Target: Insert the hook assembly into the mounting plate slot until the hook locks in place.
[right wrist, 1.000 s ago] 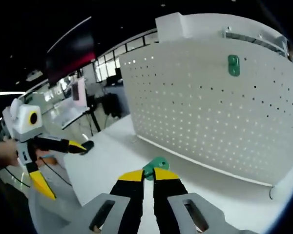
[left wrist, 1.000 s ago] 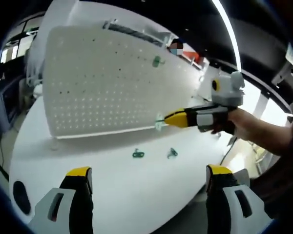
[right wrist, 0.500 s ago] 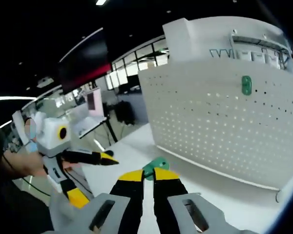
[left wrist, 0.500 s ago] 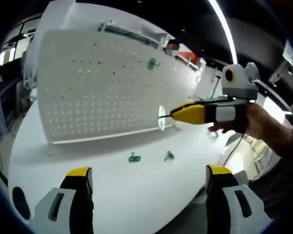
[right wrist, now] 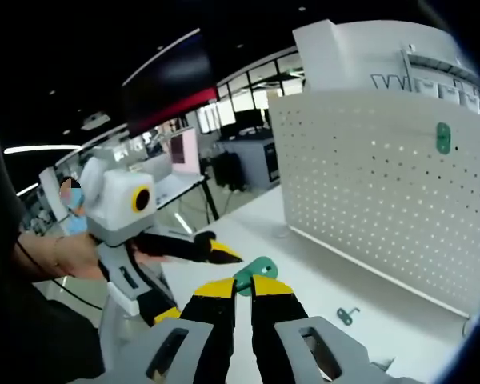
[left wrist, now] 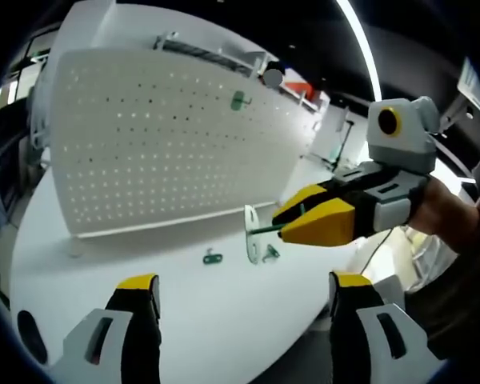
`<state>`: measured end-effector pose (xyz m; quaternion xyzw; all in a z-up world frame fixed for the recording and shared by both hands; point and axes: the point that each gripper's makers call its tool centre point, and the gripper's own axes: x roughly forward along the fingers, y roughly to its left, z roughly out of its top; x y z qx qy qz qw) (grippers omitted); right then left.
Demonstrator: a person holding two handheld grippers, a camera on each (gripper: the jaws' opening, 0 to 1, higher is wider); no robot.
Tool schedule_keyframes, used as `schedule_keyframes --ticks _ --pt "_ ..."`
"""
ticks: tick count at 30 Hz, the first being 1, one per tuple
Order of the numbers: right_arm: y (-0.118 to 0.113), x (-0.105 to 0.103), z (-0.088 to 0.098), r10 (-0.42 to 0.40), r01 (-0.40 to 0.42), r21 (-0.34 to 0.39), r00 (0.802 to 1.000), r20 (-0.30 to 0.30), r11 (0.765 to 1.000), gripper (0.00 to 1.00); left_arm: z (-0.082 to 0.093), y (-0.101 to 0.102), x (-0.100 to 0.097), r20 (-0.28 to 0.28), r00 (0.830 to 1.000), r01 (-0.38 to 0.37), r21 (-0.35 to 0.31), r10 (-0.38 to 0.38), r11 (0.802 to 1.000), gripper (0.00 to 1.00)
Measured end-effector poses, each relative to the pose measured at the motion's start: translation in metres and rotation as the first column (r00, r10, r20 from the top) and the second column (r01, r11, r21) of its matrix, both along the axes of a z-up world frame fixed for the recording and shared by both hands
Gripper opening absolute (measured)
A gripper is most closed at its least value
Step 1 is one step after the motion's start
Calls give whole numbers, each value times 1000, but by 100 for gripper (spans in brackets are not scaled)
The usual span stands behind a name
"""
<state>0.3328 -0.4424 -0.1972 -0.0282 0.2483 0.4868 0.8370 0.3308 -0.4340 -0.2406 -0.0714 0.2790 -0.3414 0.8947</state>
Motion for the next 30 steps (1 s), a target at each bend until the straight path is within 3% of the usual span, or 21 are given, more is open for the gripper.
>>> schedule_keyframes --ticks 8,21,30 --pt "4 -2 -1 12 -12 6 1000 -14 1000 4 1 -2 -2 -6 1000 18 -28 -18 999 76" --pt "15 -11 -5 56 -56 -3 998 -21 998 4 2 -6 -8 -20 998 55 -60 -57 997 49" --pt "16 -11 -7 65 -65 -3 998 -26 998 4 5 1 -8 -22 999 48 -81 -50 996 36"
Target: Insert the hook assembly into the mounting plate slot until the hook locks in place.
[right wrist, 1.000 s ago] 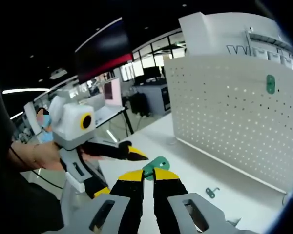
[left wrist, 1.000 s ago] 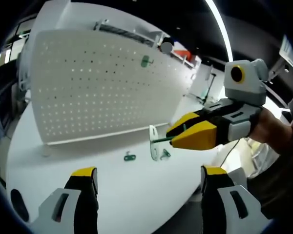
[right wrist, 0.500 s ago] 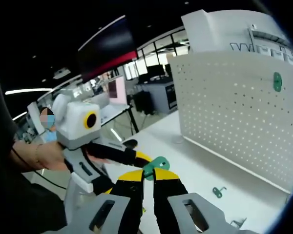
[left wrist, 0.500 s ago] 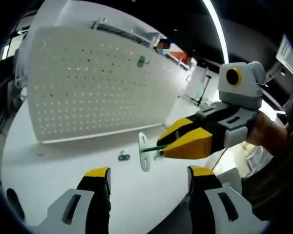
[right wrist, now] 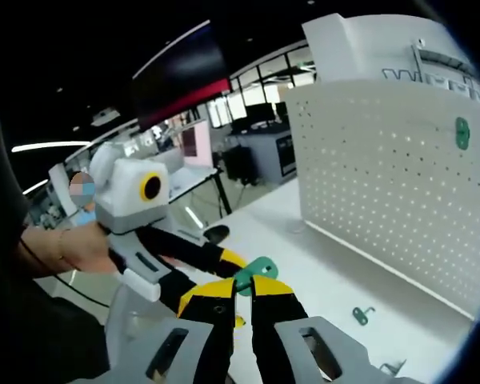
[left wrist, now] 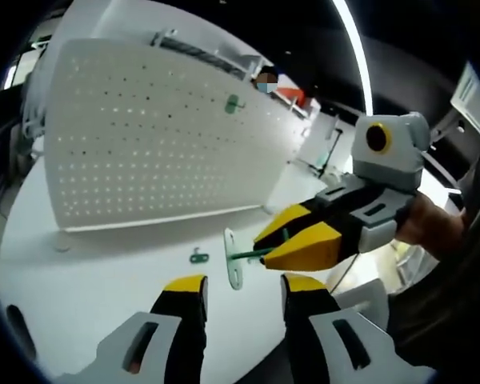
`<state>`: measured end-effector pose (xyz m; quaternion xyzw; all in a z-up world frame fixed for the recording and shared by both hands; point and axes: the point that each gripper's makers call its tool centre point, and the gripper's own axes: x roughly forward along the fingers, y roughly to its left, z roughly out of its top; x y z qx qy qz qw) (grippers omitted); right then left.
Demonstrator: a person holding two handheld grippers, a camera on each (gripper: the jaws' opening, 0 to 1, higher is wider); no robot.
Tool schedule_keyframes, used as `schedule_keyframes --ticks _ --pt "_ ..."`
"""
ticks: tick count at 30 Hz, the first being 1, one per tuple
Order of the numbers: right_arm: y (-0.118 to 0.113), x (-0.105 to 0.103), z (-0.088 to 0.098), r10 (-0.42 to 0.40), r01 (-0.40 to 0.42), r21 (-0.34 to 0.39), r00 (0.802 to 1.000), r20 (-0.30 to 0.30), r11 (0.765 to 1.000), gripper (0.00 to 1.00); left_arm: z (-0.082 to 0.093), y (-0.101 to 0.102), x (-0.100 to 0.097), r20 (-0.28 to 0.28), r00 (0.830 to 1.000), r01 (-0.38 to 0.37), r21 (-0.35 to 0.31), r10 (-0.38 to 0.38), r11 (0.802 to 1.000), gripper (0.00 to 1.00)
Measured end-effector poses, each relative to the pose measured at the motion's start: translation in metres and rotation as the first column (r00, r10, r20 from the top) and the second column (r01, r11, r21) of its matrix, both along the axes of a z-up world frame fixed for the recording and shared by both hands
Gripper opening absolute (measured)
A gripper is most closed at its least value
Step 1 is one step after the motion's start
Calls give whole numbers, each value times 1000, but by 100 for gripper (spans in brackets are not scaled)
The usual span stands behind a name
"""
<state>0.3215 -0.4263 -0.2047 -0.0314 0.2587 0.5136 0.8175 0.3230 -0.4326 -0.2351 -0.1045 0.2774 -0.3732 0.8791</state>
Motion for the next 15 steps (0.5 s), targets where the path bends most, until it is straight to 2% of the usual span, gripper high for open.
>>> schedule_keyframes --ticks 10,15 --pt "2 -3 -1 24 -24 -12 1000 11 1000 4 2 -1 -3 -10 1000 8 -36 -9 999 26" --pt "3 -6 -2 49 -48 -28 999 22 998 4 2 3 -4 -8 1000 9 -25 -9 1000 24"
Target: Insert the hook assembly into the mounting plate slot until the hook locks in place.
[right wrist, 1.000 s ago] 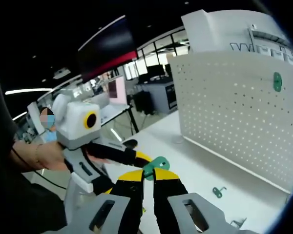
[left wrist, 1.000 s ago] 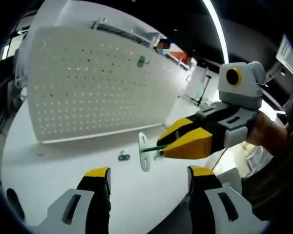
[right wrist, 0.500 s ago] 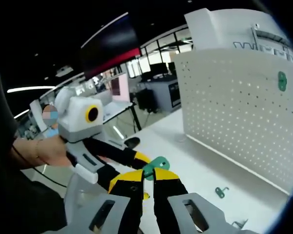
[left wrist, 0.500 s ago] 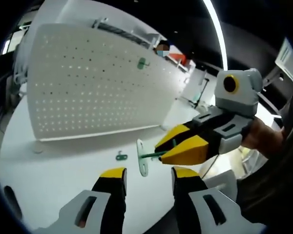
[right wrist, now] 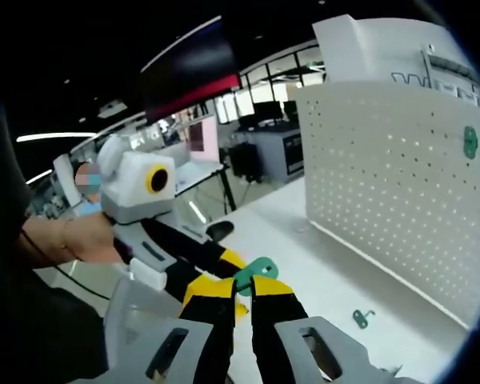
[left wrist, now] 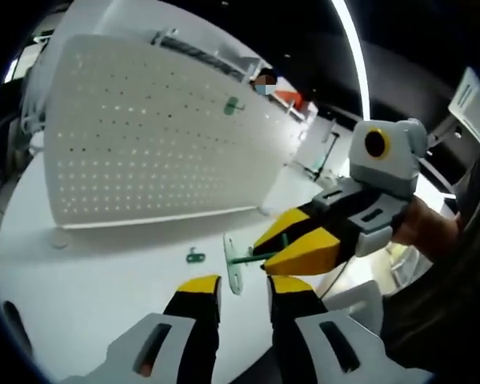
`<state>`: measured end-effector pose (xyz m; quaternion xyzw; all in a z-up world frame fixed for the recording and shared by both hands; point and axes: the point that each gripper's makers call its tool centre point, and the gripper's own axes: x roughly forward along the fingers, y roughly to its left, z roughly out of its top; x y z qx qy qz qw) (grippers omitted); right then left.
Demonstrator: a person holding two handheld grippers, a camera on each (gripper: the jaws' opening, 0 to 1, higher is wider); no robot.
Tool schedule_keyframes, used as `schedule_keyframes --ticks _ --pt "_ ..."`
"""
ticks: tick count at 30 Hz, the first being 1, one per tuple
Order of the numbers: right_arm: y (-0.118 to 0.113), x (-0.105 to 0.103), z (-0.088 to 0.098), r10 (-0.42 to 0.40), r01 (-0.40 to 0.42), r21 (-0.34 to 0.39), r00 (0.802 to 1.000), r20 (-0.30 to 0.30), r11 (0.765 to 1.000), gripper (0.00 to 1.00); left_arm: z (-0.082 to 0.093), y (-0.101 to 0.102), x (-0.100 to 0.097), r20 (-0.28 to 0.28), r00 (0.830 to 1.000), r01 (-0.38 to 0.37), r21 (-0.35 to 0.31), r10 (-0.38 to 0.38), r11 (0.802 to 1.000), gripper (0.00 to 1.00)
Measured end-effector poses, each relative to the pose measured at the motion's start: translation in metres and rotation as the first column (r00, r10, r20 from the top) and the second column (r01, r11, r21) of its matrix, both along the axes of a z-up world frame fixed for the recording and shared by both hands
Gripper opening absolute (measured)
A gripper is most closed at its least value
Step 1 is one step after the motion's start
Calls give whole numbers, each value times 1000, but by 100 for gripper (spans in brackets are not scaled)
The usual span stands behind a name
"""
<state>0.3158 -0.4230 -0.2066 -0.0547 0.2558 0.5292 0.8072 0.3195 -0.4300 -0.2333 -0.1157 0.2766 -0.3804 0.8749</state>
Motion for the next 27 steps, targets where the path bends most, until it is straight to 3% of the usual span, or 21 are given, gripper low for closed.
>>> schedule_keyframes --ticks 6,10,27 --pt "2 -3 -1 24 -24 -4 1000 14 1000 4 0 4 0 -4 1000 -5 7 5 1000 20" --pt "4 -5 -1 35 -35 -3 999 11 999 4 0 2 -2 -1 1000 8 14 -8 1000 11" --pt "7 -7 -1 86 -85 -20 994 62 996 4 1 5 0 -25 1000 -4 -12 3 1000 6"
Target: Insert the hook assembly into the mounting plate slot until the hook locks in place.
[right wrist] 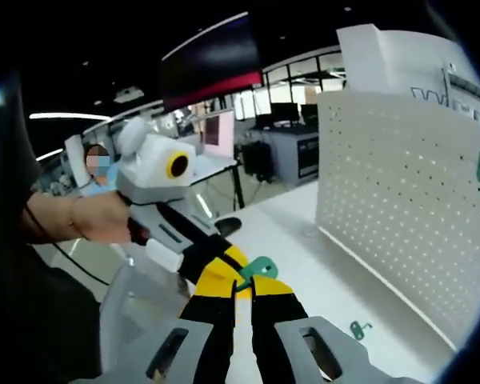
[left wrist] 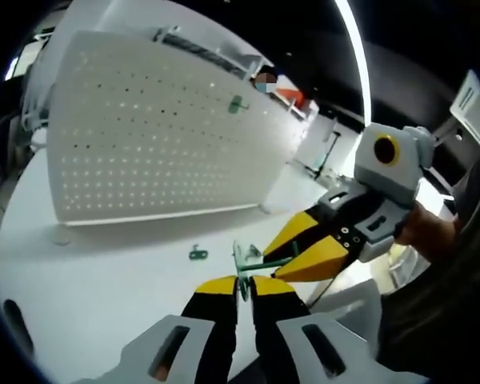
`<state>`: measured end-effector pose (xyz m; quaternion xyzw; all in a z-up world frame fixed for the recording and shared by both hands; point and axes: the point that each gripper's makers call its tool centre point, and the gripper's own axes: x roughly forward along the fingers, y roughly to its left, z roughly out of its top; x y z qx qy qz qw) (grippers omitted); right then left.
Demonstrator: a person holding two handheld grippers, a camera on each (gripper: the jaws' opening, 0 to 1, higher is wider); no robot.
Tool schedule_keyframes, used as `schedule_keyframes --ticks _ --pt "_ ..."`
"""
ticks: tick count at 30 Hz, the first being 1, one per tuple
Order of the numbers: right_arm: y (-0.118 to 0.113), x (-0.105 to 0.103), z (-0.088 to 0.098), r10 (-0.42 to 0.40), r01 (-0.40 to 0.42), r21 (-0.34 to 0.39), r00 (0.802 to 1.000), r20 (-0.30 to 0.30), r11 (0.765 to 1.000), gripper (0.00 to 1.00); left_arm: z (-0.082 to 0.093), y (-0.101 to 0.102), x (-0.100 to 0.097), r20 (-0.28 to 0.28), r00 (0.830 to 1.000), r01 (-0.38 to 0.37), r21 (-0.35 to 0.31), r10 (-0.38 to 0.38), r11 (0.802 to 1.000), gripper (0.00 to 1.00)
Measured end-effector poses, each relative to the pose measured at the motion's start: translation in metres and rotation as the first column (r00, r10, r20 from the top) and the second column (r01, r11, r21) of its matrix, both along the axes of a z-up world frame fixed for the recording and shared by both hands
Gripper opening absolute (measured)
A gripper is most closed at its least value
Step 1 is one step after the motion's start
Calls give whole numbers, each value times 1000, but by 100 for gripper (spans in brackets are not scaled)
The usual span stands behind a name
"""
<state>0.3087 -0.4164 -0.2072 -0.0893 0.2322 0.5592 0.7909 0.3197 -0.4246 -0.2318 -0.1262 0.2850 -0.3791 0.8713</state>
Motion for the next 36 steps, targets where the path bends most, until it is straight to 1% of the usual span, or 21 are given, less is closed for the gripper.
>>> schedule_keyframes --ticks 2,5,7,11,15,19,20,23,26,29,31,33,36 --pt "0 -1 -1 4 -4 4 1000 -15 1000 4 -1 1 -2 -16 1000 2 -8 -2 1000 5" --pt "1 -2 -3 5 -5 5 1000 -24 1000 4 -2 1 -2 -18 1000 2 -4 -2 1000 4" --pt "-1 -2 -6 11 -11 -20 1000 -16 1000 4 -3 4 -1 -8 1000 -15 4 15 1000 3" --pt "-1 -2 -6 7 -7 -6 1000 -23 1000 4 -2 5 0 -29 999 -31 -20 30 999 2" --pt "-1 -2 -8 6 -7 -13 999 -34 1000 4 -5 5 -1 -40 999 -25 -13 25 1000 2" --pt "-1 -1 -9 -1 1 -9 999 -46 1000 4 -6 5 0 -46 998 -37 -18 37 999 1" --pt "-2 -1 -9 -4 4 -6 999 -53 1000 5 -6 4 0 -55 998 -42 -26 40 999 1" --pt "-3 1 -9 -30 32 18 994 -105 999 5 -7 4 0 -58 997 -50 -36 48 998 1" --pt "-4 1 -8 -38 41 24 992 -121 999 5 -8 3 0 -58 997 -52 -32 50 998 1" --pt "-5 0 -8 -41 45 29 992 -122 999 5 -9 5 1 -59 996 -62 -25 61 998 1" --pt "-7 1 -7 -45 49 31 992 -117 998 5 -11 8 2 -64 995 -84 -23 82 996 1" --pt "-8 2 -5 -50 56 44 991 -124 997 4 -11 12 4 -68 992 -104 -25 102 994 1" --pt "-10 3 -2 -58 64 55 991 -118 996 4 -11 17 6 -58 991 -119 -12 118 993 1"
